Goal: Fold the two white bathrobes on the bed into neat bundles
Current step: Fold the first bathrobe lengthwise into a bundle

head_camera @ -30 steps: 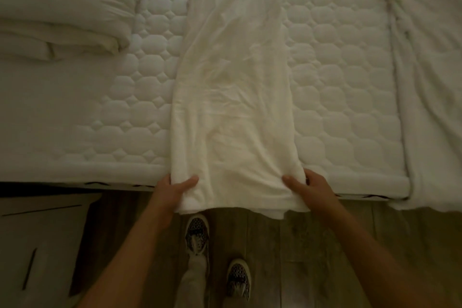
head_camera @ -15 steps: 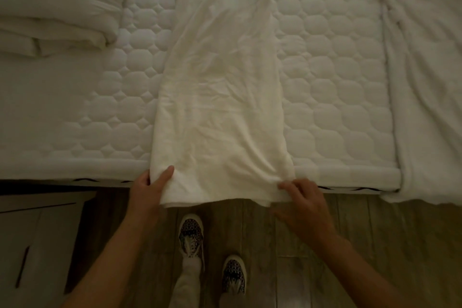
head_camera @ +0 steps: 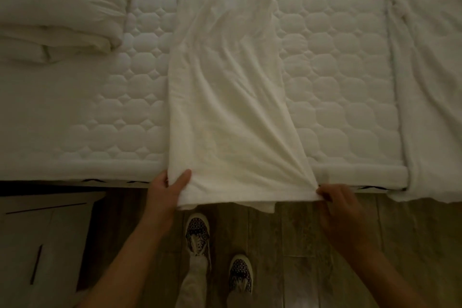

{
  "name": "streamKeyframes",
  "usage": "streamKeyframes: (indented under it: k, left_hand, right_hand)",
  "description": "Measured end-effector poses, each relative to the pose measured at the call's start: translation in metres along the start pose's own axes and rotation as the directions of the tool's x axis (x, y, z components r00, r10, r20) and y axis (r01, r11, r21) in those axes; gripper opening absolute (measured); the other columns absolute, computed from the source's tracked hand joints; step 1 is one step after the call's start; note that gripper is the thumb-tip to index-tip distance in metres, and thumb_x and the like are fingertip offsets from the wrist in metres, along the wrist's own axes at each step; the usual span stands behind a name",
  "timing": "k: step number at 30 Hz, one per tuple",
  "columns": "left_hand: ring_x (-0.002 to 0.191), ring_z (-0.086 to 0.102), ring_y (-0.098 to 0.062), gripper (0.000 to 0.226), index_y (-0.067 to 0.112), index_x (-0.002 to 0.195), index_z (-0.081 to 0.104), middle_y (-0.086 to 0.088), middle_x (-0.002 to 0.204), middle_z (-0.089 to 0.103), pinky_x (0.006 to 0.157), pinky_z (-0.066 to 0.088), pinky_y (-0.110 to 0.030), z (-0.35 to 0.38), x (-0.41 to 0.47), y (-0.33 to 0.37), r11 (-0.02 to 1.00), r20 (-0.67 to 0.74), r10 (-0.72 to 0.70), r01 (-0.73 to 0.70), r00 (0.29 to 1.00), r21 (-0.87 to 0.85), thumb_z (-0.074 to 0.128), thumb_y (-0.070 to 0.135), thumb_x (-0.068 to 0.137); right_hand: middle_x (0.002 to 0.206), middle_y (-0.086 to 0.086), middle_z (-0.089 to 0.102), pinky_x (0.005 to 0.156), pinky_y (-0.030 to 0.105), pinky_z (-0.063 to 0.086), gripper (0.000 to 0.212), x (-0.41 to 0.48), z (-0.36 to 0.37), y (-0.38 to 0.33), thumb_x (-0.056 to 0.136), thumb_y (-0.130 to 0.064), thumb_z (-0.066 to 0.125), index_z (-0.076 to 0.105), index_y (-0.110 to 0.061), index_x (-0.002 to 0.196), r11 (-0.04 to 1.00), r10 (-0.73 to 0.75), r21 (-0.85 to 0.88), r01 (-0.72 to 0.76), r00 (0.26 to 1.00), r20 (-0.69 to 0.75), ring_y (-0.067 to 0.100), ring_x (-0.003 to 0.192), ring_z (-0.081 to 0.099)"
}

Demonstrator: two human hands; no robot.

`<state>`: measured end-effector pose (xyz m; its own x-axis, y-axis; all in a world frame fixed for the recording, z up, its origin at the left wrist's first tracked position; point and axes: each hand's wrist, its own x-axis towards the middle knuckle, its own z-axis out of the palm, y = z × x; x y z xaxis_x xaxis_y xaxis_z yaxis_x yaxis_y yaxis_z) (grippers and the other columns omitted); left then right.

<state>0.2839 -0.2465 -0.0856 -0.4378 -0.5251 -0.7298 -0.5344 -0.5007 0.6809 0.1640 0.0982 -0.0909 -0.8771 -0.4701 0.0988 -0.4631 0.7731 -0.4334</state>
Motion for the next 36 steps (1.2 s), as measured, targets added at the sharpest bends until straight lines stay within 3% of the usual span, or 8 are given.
streamKeyframes:
  k: [7, 11, 16, 22, 26, 30, 33, 36]
  left_hand:
    - [0.094, 0.067, -0.013, 0.052, 0.014, 0.127, 0.063, 0.005, 0.106, 0.068, 0.075, 0.058, -0.03, -0.003, 0.015, -0.018, 0.96, -0.075, 0.074, -0.051, 0.994, 0.274, 0.079, 0.037, 0.083]
    - [0.103, 0.067, -0.026, 0.076, 0.012, 0.134, 0.053, -0.004, 0.118, 0.065, 0.085, 0.059, -0.045, 0.0, 0.015, -0.03, 0.993, -0.043, -0.12, 0.12, 0.992, -0.01, 0.086, 0.032, 0.068]
    - [0.093, 0.075, -0.03, 0.05, 0.004, 0.12, 0.066, -0.012, 0.107, 0.077, 0.076, 0.06, -0.04, -0.003, 0.009, -0.024, 0.975, 0.081, -0.185, 0.194, 0.979, -0.112, 0.08, 0.025, 0.078]
    - [0.108, 0.069, -0.033, 0.116, 0.021, 0.143, 0.046, -0.013, 0.137, 0.059, 0.079, 0.062, -0.044, -0.014, -0.004, 0.011, 0.992, 0.145, -0.039, 0.056, 0.989, -0.114, 0.101, 0.035, 0.042]
    - [0.129, 0.054, -0.032, 0.097, 0.063, 0.143, 0.034, 0.005, 0.158, 0.031, 0.094, 0.055, -0.059, -0.029, -0.017, 0.056, 0.968, 0.199, 0.212, -0.234, 0.957, 0.094, 0.088, 0.031, 0.069]
    - [0.114, 0.065, -0.035, 0.082, 0.033, 0.12, 0.072, -0.007, 0.141, 0.054, 0.089, 0.059, -0.053, -0.032, -0.041, 0.115, 0.968, 0.347, 0.115, -0.184, 0.931, 0.172, 0.091, 0.063, 0.046]
    - [0.121, 0.064, -0.031, 0.069, 0.023, 0.125, 0.073, -0.008, 0.146, 0.054, 0.095, 0.057, -0.043, -0.04, -0.042, 0.147, 0.994, 0.541, -0.03, -0.033, 0.841, 0.105, 0.092, 0.027, 0.058]
    - [0.136, 0.053, -0.026, 0.084, 0.029, 0.144, 0.056, -0.002, 0.156, 0.042, 0.101, 0.053, -0.041, -0.051, -0.043, 0.187, 0.981, 0.723, -0.109, -0.046, 0.682, 0.191, 0.066, -0.02, 0.077]
  right_hand:
    - [0.084, 0.006, 0.062, 0.063, 0.03, 0.043, 0.019, -0.005, 0.028, 0.005, 0.077, 0.01, 0.069, 0.07, -0.008, 0.085, 0.943, 0.328, 0.006, -0.333, 0.931, 0.161, 0.027, 0.079, 0.06]
    - [0.097, 0.0, 0.064, 0.071, 0.037, 0.056, 0.011, 0.03, 0.018, -0.018, 0.097, -0.02, 0.062, 0.06, -0.015, 0.106, 0.736, 0.585, 0.35, -0.58, 0.804, 0.104, 0.019, 0.083, 0.061]
    - [0.097, -0.015, 0.065, 0.069, 0.028, 0.053, 0.04, 0.069, 0.018, -0.03, 0.086, -0.055, 0.07, 0.065, -0.026, 0.113, 0.685, 0.468, 0.272, -0.676, 0.694, 0.547, 0.008, 0.087, 0.064]
    - [0.112, -0.011, 0.064, 0.075, 0.034, 0.057, 0.087, 0.076, -0.006, -0.038, 0.066, -0.077, 0.07, 0.056, -0.025, 0.134, 0.58, 0.428, 0.372, -0.724, 0.66, 0.618, 0.013, 0.096, 0.065]
    - [0.115, -0.017, 0.05, 0.065, 0.028, 0.06, 0.065, 0.097, -0.042, -0.057, 0.086, -0.042, 0.074, 0.038, -0.048, 0.14, 0.556, 0.35, 0.493, -0.67, 0.726, 0.592, 0.019, 0.094, 0.065]
    - [0.113, -0.017, 0.065, 0.073, 0.013, 0.046, 0.016, 0.126, -0.083, -0.072, 0.096, -0.024, 0.065, 0.076, -0.033, 0.104, 0.61, 0.232, 0.556, -0.565, 0.798, 0.556, 0.005, 0.102, 0.062]
    - [0.117, -0.016, 0.061, 0.078, 0.011, 0.047, 0.041, 0.147, -0.109, -0.079, 0.1, -0.002, 0.049, 0.075, -0.031, 0.114, 0.607, 0.141, 0.544, -0.579, 0.753, 0.643, 0.001, 0.104, 0.057]
    - [0.132, 0.003, 0.061, 0.084, 0.025, 0.057, 0.064, 0.172, -0.132, -0.081, 0.083, 0.016, 0.038, 0.072, -0.019, 0.123, 0.383, 0.034, 0.599, -0.703, 0.659, 0.751, 0.022, 0.116, 0.061]
